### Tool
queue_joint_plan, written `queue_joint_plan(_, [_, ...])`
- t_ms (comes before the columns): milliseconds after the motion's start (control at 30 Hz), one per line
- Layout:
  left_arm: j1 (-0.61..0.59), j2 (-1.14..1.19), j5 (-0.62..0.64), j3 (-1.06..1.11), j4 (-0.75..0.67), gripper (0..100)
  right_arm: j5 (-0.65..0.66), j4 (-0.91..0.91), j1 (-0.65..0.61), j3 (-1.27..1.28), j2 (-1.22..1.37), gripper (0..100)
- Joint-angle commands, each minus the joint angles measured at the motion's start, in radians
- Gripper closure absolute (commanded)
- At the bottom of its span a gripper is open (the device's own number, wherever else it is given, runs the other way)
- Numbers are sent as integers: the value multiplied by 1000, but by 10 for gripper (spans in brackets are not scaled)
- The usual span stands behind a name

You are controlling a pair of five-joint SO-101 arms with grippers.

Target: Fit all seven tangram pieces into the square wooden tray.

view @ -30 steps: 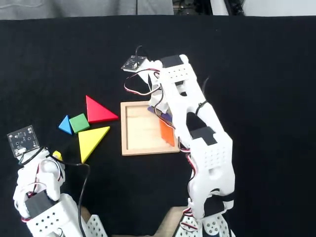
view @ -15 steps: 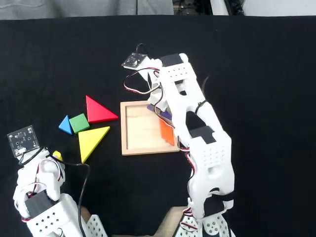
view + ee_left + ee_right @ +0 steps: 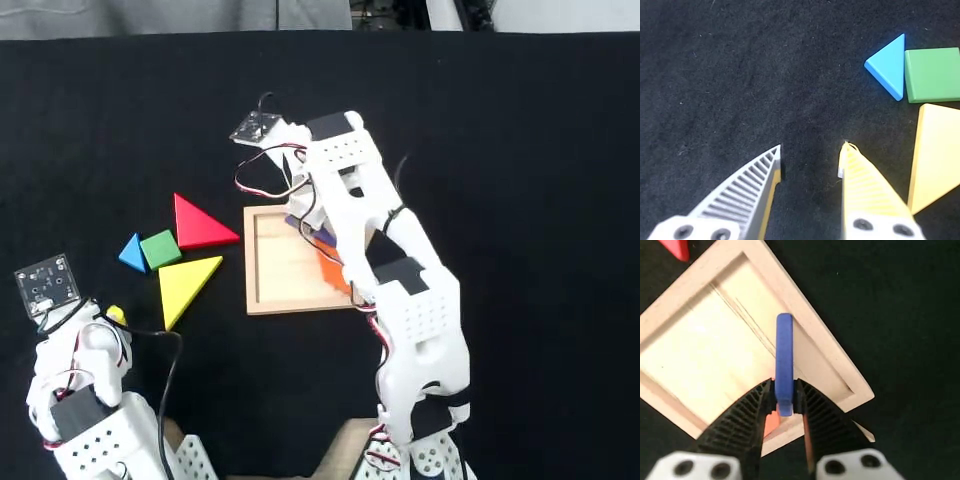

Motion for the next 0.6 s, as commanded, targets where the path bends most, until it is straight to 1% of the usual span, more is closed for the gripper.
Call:
queue_joint_plan(0, [7, -3, 0, 13, -11, 808, -12, -3, -12, -15, -10, 978])
queue_joint_plan(200, [7, -3, 0, 13, -11, 808, -12, 17, 26, -19, -15, 838])
queue_joint_plan(567, [7, -3, 0, 13, -11, 808, -5, 8, 57, -24, -77, 850])
